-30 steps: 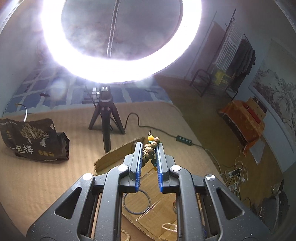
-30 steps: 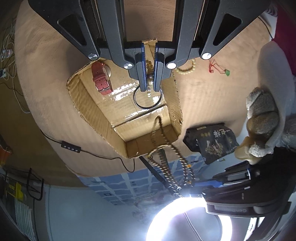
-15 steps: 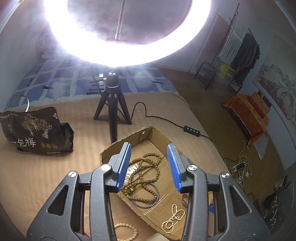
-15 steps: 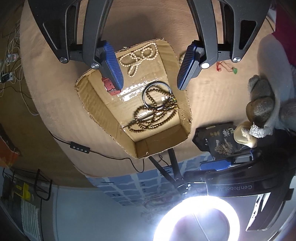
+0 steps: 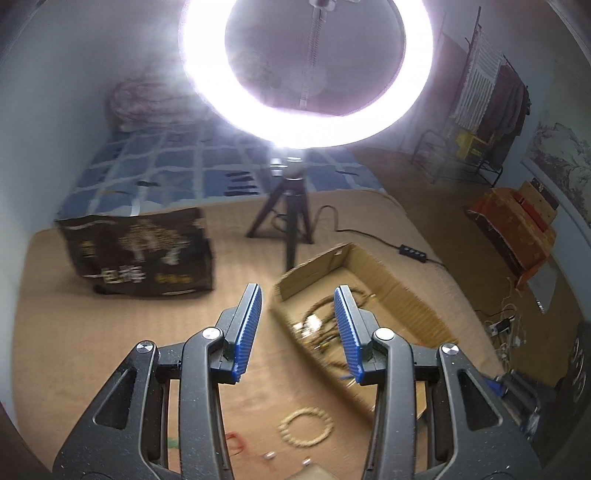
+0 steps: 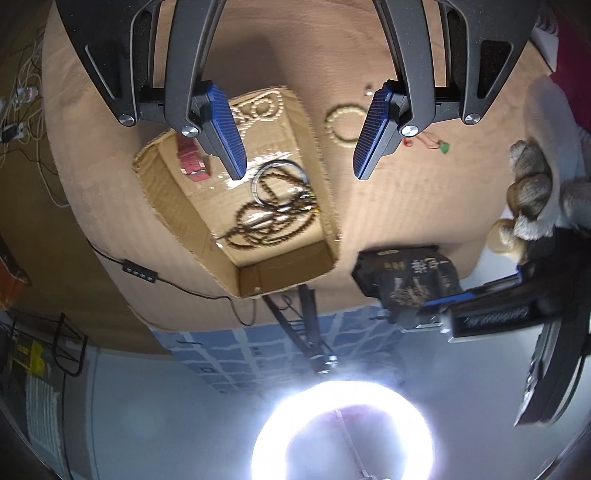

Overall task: Organize jewelry
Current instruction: 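Move both tools back toward the jade pendant and yellow bracelet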

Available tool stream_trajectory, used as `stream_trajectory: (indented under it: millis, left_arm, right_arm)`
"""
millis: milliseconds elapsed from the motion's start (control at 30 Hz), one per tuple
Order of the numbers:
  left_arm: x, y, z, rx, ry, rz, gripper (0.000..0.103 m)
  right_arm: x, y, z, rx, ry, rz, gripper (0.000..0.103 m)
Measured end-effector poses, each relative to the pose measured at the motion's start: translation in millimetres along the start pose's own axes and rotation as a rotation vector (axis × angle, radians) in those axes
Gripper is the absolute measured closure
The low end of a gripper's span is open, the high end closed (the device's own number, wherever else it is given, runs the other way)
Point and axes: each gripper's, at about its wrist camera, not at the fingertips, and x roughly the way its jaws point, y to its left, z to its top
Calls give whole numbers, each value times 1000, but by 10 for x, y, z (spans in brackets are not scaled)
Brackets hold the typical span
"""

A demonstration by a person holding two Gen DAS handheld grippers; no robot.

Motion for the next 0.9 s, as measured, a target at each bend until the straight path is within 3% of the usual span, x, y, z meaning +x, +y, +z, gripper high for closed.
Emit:
stream_trajectory:
  millis: [233,467,567,600,767,900]
  left_arm:
    - [-387,470,-333,-31,16,49,62]
    - [-530,933,-834,-59,86,96,61]
    - [-520,1095,-1044,-106,121,85,48]
    - [-505,1152,-1127,-127,133,79,48]
    - [-381,1242,-1337,-135,196,79,48]
    - [-406,1228,-1401,-91,169,75,48]
  right_arm:
    - [10,242,-50,-38,11,57,44]
    - [49,525,-122,-91,39,110,43]
    - [72,602,-168,-103,54,119,43]
    - [86,634,-185,-111,60,118,43]
    - [119,721,-258,-153,79,123,43]
    - [170,703,-363,-162,137,144,43]
